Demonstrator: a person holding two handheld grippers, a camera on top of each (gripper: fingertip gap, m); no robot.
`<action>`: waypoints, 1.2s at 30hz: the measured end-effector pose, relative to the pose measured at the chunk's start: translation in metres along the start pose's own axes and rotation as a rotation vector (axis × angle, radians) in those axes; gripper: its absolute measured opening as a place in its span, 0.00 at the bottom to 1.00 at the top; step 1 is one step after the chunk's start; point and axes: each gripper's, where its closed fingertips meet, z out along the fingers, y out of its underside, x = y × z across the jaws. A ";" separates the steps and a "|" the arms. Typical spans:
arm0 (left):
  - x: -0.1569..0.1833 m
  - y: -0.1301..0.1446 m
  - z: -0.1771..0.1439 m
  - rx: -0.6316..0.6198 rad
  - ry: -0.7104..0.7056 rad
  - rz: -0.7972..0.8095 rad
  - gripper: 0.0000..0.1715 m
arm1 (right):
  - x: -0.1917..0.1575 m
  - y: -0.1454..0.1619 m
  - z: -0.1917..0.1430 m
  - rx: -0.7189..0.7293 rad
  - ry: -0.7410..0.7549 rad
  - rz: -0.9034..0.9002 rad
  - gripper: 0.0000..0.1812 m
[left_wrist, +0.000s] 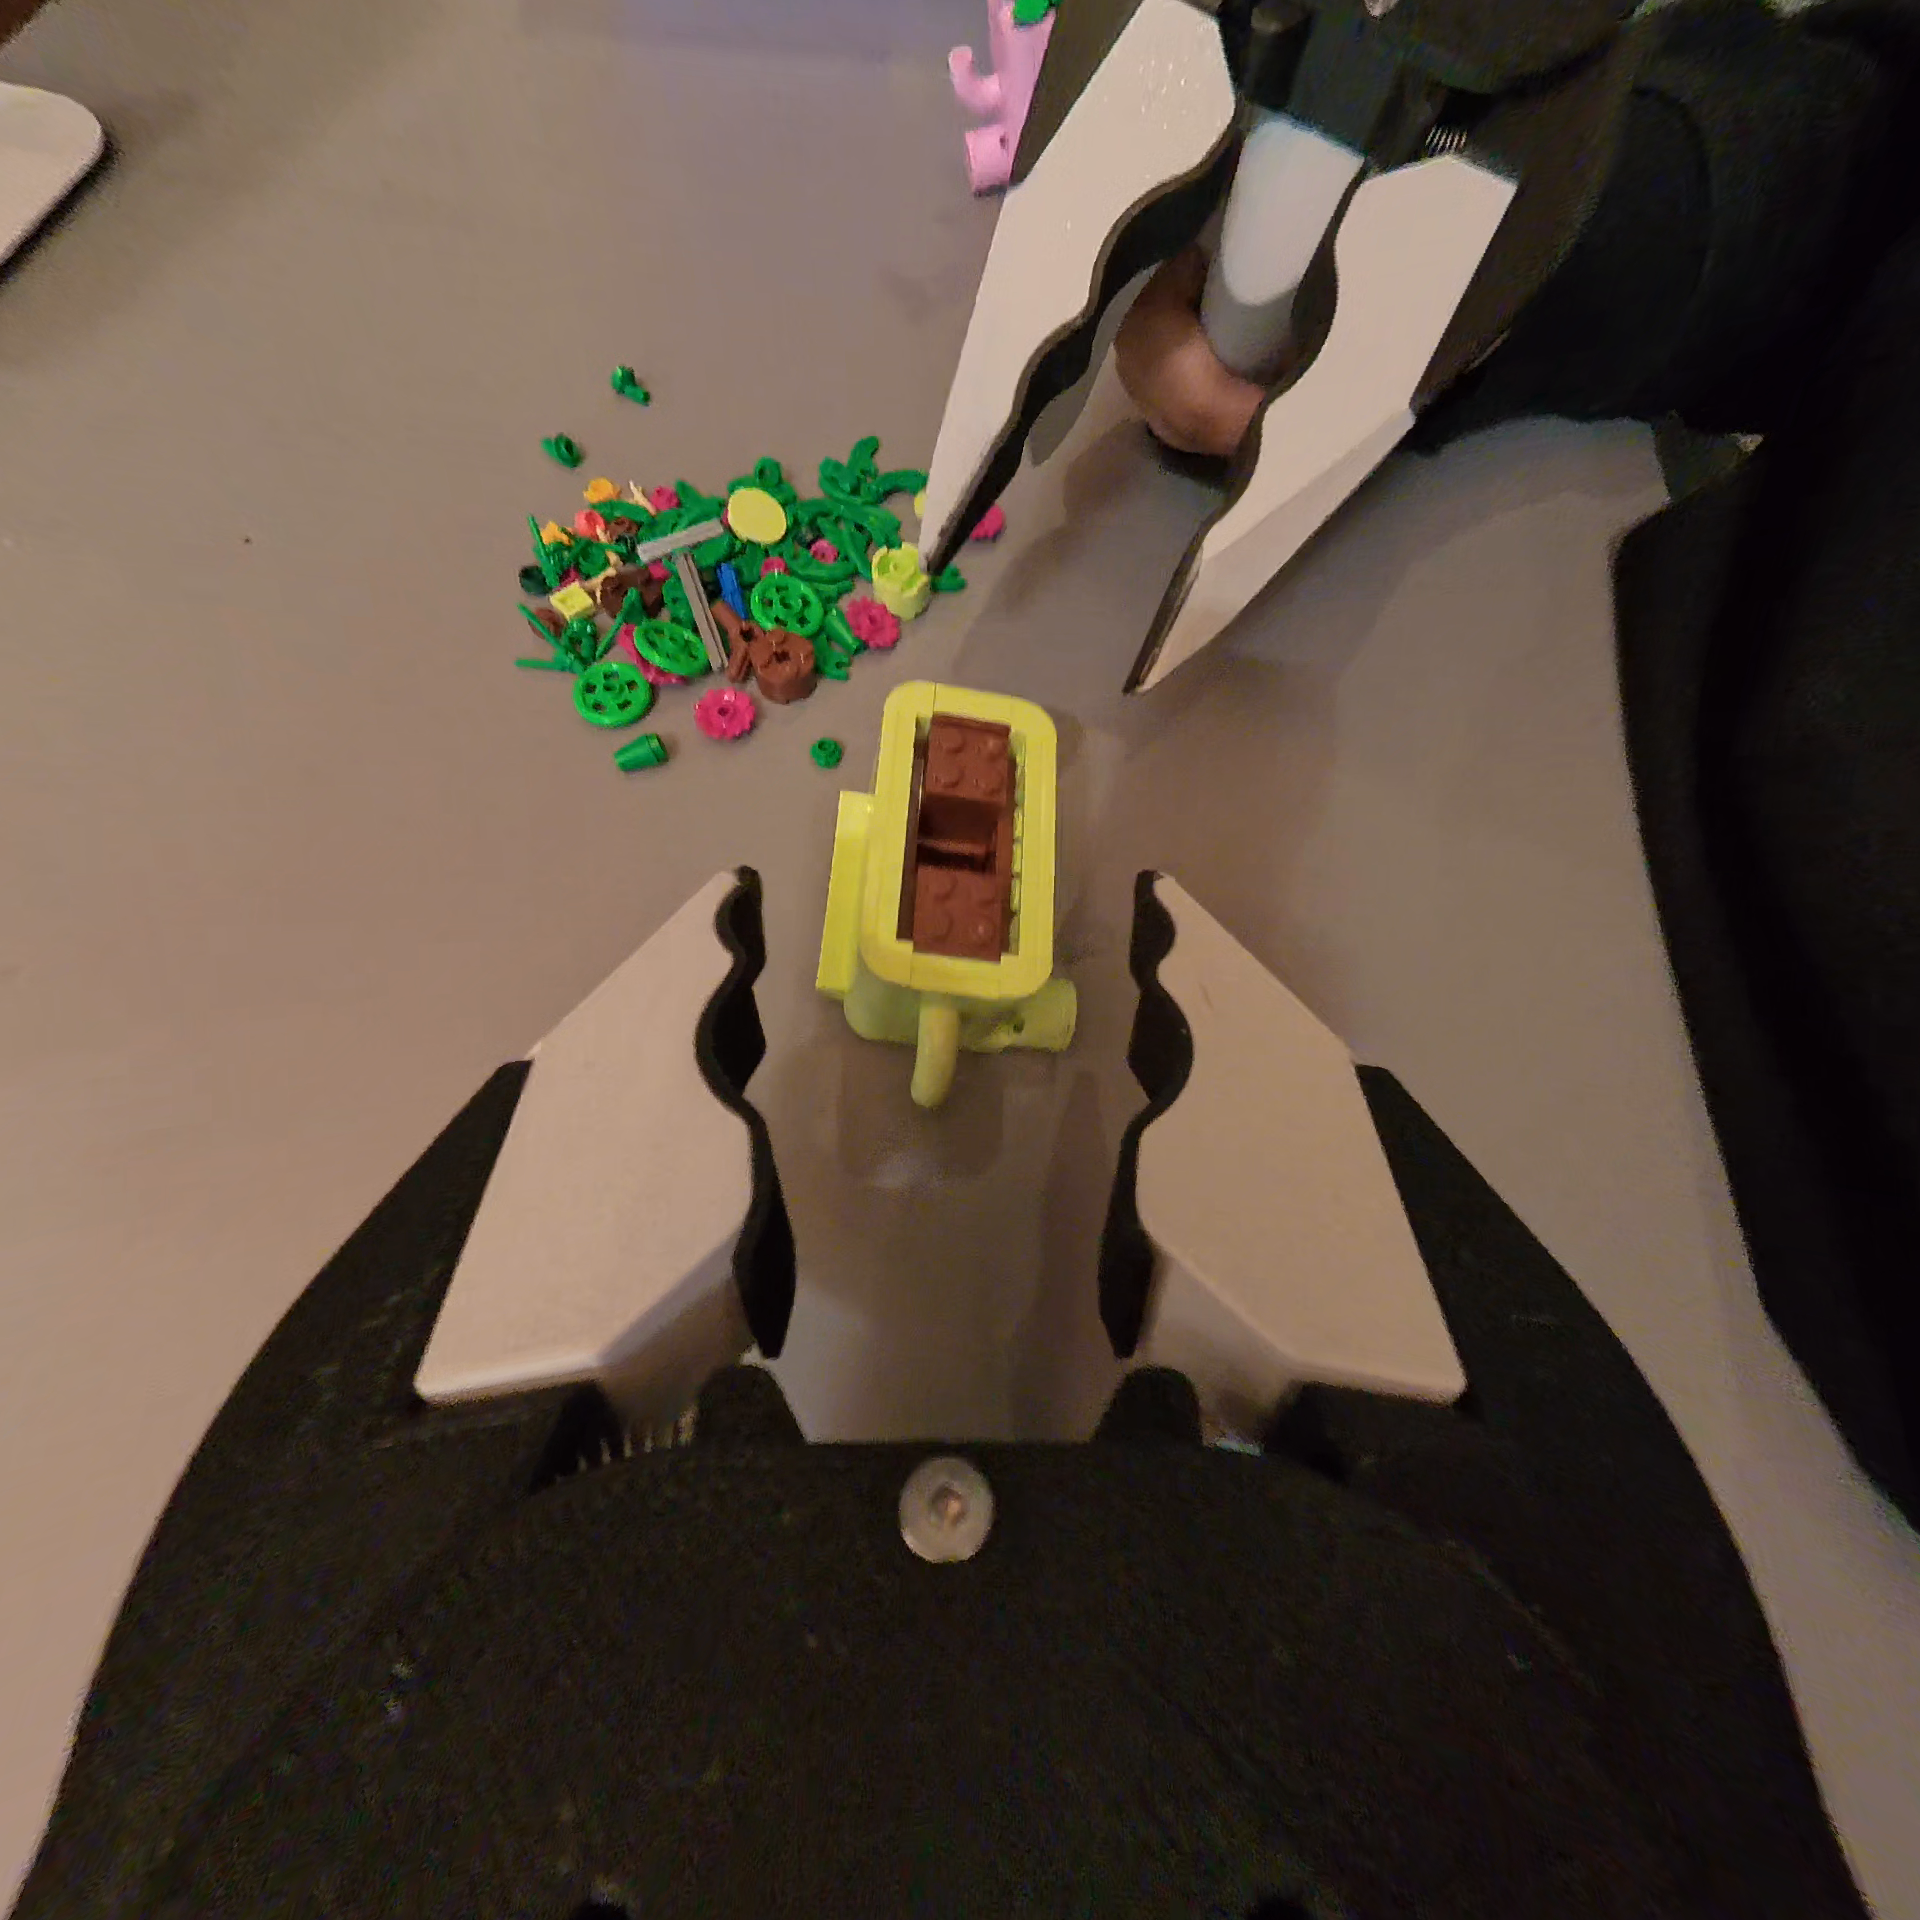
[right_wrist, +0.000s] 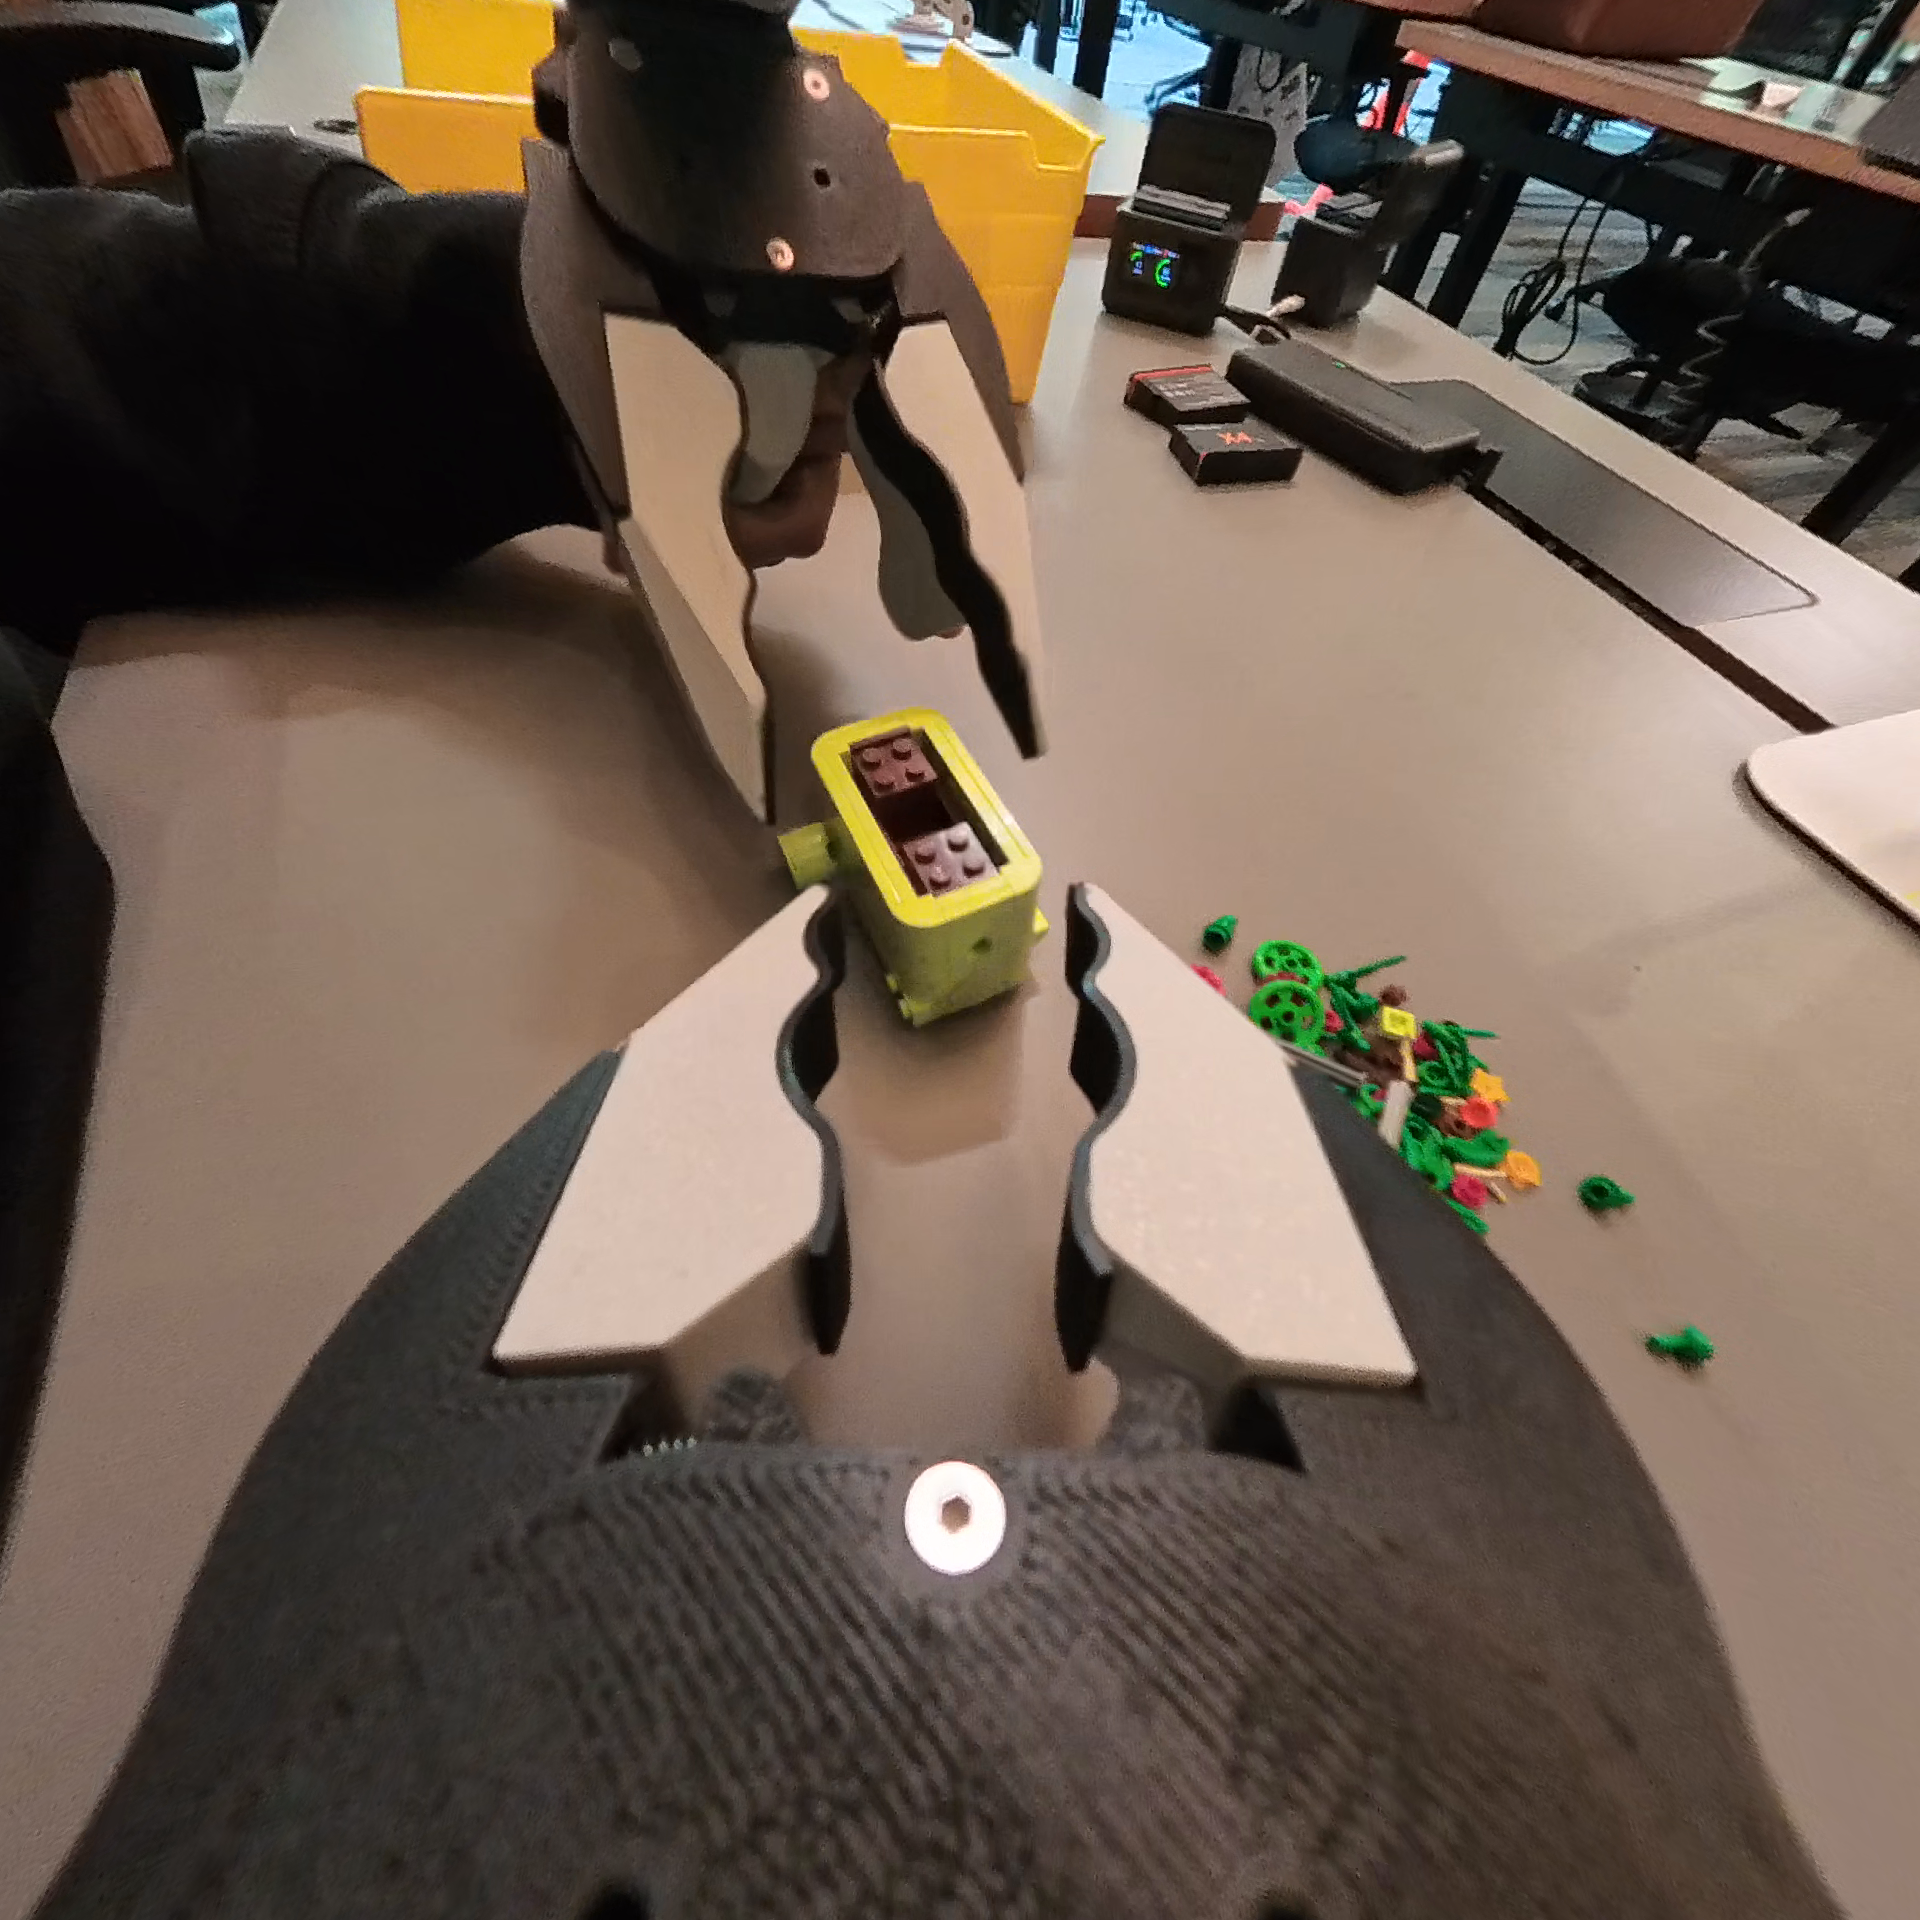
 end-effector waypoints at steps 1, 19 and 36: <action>0.000 0.005 -0.002 -0.011 -0.006 0.003 0.37 | -0.001 -0.002 0.002 0.005 -0.005 0.006 0.25; -0.003 0.035 -0.011 -0.043 0.035 -0.057 0.15 | -0.020 0.009 0.059 -0.195 -0.260 0.041 0.33; 0.013 0.024 -0.005 -0.024 0.061 0.096 0.03 | -0.034 0.010 0.056 -0.198 -0.297 -0.007 0.22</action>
